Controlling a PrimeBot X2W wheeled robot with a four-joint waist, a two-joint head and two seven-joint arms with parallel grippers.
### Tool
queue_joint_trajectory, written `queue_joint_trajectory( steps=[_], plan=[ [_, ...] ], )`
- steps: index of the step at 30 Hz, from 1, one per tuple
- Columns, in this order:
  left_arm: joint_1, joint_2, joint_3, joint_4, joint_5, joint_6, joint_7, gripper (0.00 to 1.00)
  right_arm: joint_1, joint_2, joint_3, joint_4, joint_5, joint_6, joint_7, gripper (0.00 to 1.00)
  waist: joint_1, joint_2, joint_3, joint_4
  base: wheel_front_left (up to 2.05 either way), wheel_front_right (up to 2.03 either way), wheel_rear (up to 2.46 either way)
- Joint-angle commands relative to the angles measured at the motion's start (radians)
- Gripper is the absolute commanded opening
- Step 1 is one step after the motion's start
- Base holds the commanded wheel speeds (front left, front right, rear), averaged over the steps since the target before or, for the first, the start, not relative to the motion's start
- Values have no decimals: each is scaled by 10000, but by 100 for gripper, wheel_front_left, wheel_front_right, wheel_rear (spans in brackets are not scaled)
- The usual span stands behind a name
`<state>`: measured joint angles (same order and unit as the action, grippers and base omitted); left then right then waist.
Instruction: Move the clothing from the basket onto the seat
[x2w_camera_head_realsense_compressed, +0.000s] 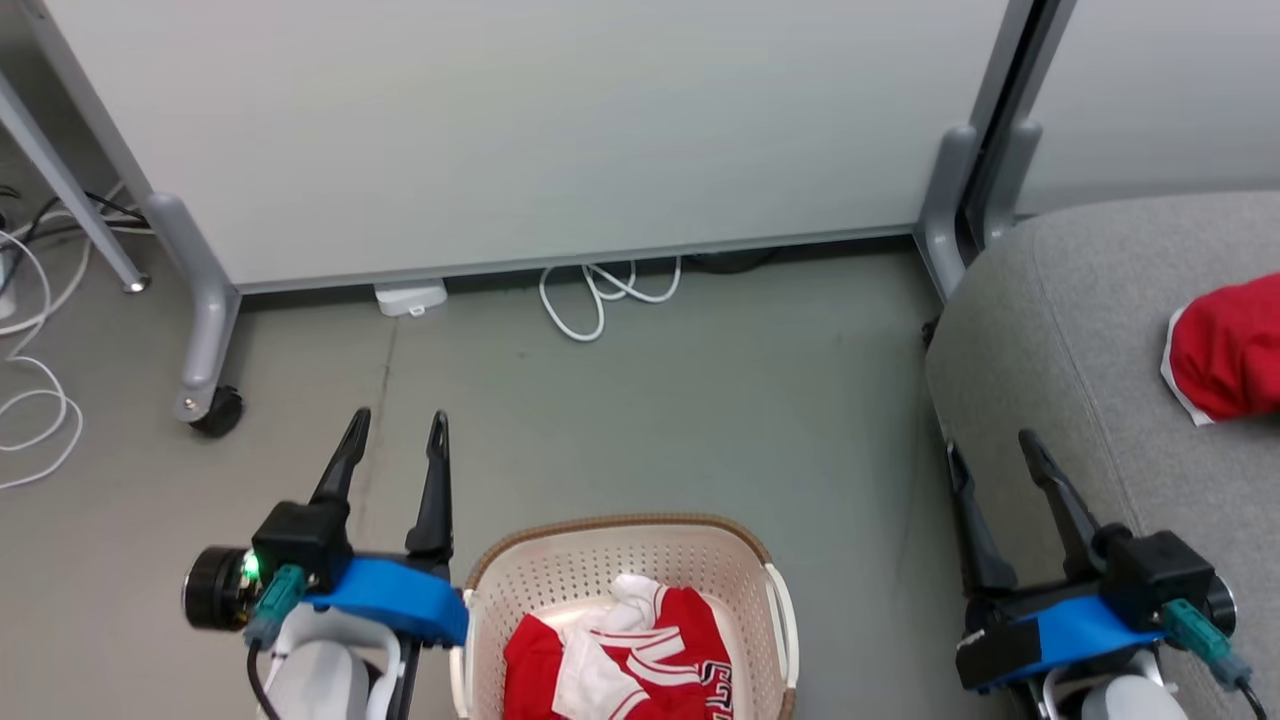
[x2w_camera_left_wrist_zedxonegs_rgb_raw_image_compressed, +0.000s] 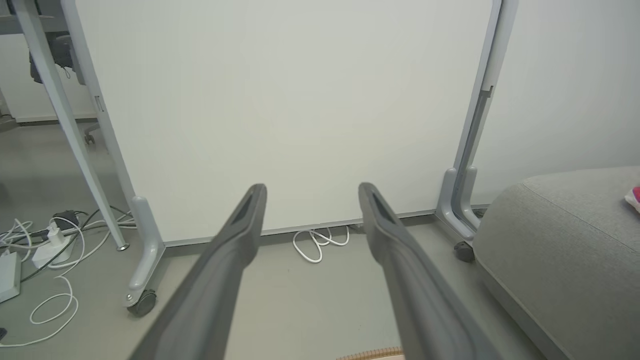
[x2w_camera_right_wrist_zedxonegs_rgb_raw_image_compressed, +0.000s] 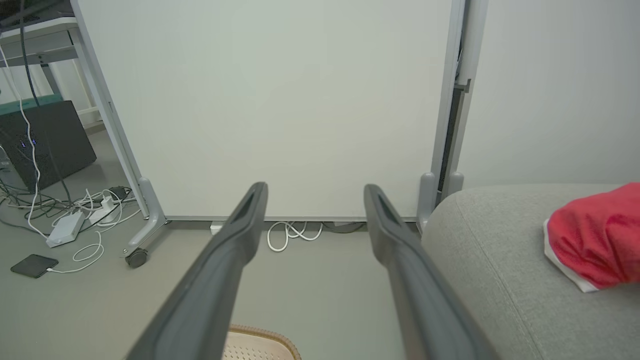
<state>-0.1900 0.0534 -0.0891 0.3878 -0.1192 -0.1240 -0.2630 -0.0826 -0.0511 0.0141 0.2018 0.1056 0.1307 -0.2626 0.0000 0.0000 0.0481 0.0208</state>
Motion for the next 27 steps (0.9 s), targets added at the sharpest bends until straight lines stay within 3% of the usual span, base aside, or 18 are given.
queue_joint_trajectory(
  steps=[1,12,27],
  plan=[
    [-444,-6,-155,115,74,-62,-26,100,-311,12,26,-119,-25,1,-37,100,0,0,452,-341,0,0,0],
    [-3039,837,-2141,1721,-10,-66,-26,100,-1940,14,270,-633,-293,1,-37,100,0,0,2709,-1384,0,0,0],
    [-5696,1536,-5439,4492,-523,-68,-27,100,-3678,15,207,-1169,-104,1,-37,100,0,0,5124,-2027,0,0,0]
  ],
)
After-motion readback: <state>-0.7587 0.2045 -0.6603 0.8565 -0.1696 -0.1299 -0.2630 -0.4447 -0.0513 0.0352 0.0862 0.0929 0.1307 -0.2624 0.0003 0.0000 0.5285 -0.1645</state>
